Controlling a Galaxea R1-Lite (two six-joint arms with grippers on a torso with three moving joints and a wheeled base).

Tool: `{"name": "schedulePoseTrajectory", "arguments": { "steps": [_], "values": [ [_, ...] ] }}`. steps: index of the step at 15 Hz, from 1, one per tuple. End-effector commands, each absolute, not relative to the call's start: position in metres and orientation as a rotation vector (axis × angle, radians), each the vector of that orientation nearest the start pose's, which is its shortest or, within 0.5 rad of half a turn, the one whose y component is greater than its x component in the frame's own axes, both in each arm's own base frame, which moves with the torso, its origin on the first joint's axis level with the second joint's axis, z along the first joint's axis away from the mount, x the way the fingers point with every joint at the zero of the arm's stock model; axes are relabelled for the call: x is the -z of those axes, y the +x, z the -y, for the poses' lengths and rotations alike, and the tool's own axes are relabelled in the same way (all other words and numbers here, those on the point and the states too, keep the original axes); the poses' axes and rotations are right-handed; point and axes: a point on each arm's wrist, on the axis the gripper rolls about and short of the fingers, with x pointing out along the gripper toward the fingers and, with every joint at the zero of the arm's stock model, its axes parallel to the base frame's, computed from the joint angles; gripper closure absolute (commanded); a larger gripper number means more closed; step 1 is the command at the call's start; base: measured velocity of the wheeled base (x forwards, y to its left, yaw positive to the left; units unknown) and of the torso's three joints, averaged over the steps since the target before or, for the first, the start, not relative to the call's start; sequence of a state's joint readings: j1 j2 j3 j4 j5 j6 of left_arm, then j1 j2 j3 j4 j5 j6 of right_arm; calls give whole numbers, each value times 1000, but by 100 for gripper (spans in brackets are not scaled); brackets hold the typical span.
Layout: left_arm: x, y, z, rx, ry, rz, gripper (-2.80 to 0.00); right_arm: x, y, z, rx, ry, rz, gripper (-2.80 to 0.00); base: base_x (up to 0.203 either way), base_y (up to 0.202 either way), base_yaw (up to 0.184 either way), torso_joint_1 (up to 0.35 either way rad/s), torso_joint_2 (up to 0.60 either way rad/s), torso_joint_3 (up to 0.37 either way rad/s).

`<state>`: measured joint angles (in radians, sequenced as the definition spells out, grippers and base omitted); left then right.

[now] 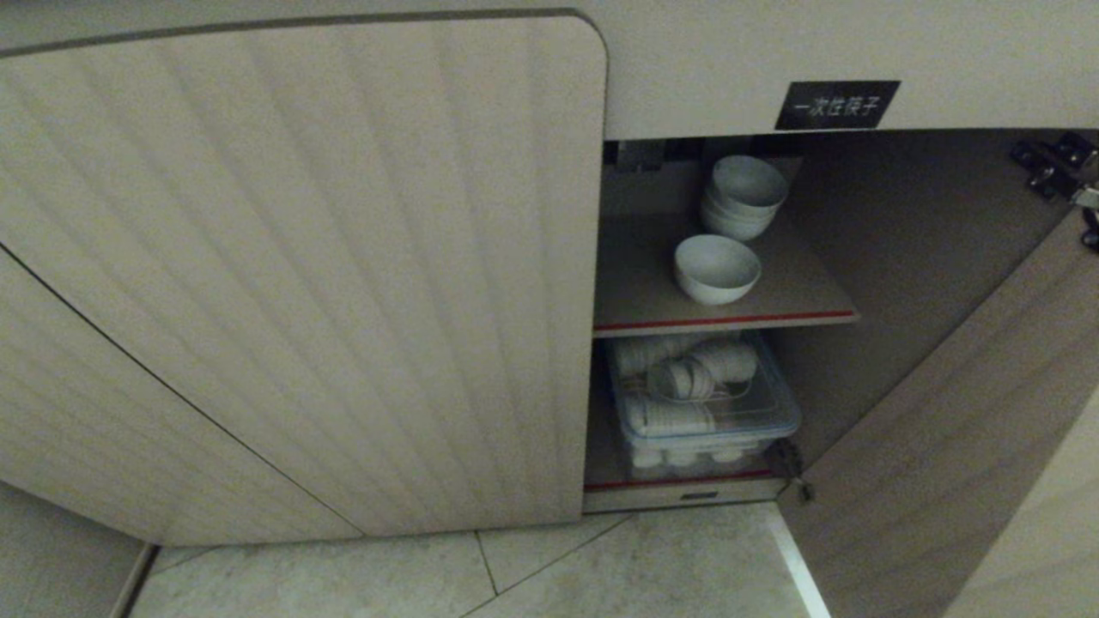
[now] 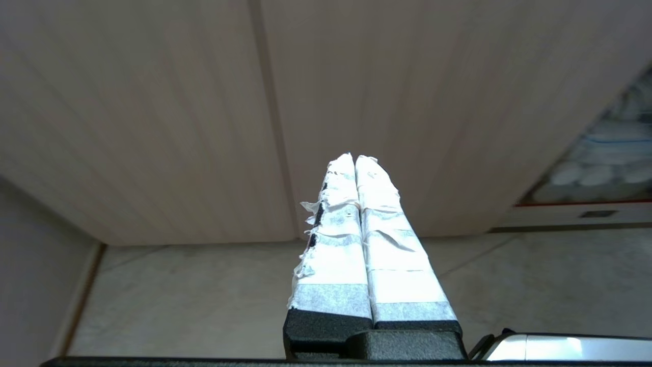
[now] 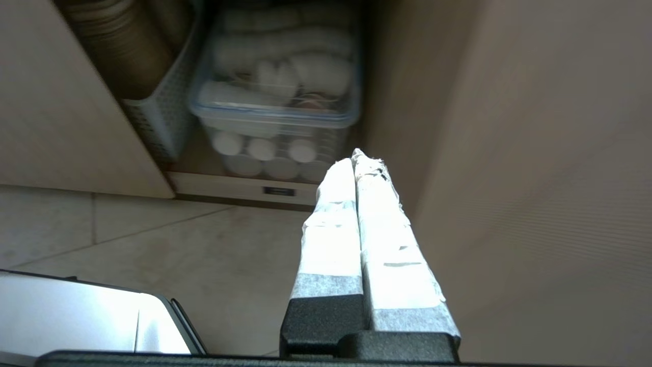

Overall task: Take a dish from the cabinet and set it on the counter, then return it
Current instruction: Take the bowl from the cabinet

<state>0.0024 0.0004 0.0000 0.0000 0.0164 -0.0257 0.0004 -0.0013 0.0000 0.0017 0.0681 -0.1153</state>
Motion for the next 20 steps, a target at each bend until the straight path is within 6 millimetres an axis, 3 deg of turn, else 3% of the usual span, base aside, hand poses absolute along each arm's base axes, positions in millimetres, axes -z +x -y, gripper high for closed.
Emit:
{"name": "schedulePoseTrajectory", "arguments": {
  "steps": [1,9,20],
  "values": [
    [-75,-23,0,-20,-26,0,0,-75,-23,-2,-69,-116,3,0,0,197,-1,7,2,-2],
    [-75,-23,0,-20,-26,0,0,-75,-23,-2,-70,-116,3,0,0,181,-2,2,2,3],
    [-75,-23,0,-18,-26,0,0,-75,-23,-2,-69,-116,2,0,0,0,0,0,0,0]
  ]
}}
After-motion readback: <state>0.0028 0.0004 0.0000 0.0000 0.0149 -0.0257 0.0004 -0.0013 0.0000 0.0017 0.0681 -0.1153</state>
